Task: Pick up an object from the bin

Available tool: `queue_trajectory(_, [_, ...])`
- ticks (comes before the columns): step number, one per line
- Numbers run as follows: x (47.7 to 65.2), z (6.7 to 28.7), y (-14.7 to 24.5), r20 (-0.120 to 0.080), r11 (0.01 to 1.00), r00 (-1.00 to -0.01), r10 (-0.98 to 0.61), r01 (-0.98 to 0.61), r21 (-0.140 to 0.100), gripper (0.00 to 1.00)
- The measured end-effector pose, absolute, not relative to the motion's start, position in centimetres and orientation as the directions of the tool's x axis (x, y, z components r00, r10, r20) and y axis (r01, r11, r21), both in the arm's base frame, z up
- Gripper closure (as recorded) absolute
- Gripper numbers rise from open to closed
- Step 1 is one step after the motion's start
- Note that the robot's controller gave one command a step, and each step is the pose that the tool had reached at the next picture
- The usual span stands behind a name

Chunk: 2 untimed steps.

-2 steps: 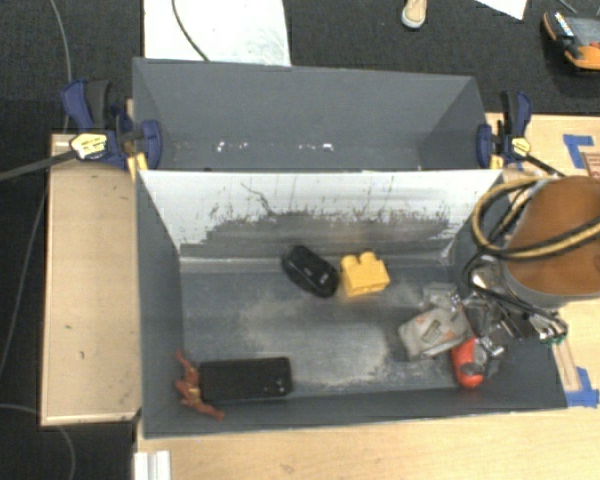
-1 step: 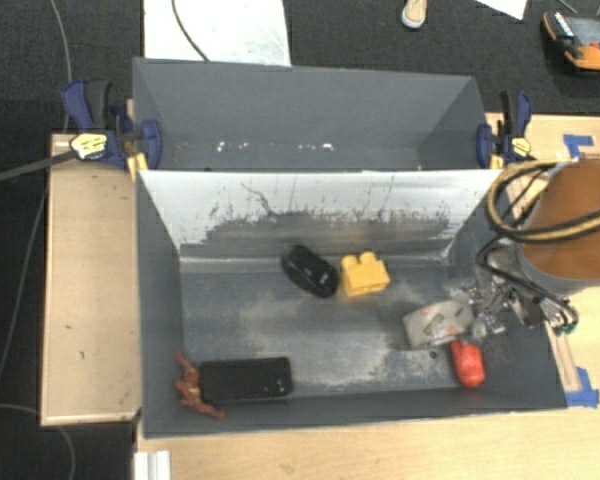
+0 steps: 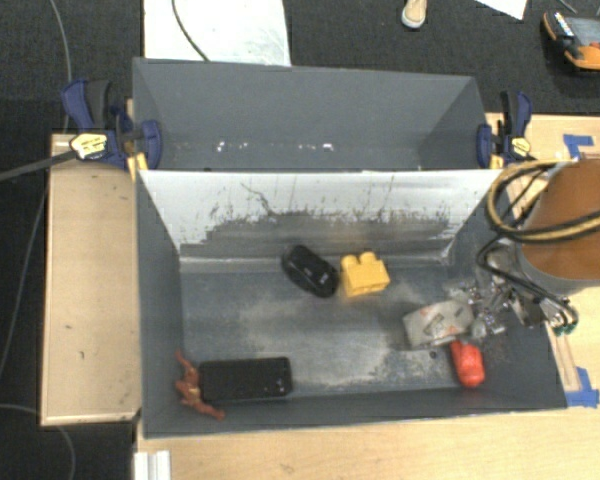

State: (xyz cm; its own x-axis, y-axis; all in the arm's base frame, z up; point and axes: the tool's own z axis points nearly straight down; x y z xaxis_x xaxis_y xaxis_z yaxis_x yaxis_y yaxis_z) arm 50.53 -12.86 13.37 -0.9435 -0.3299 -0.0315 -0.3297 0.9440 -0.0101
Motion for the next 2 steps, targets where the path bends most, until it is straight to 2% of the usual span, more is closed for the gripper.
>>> queue_trajectory(1, [51.4, 14.5, -9.7, -0.030, 0.756, -0.755, -0.655, -0.655, -0.023, 1.00])
queue_trajectory(2, [50.0, 14.1, -12.1, -0.033, 0.946, -0.945, -0.325, -0.325, -0.009, 1.00])
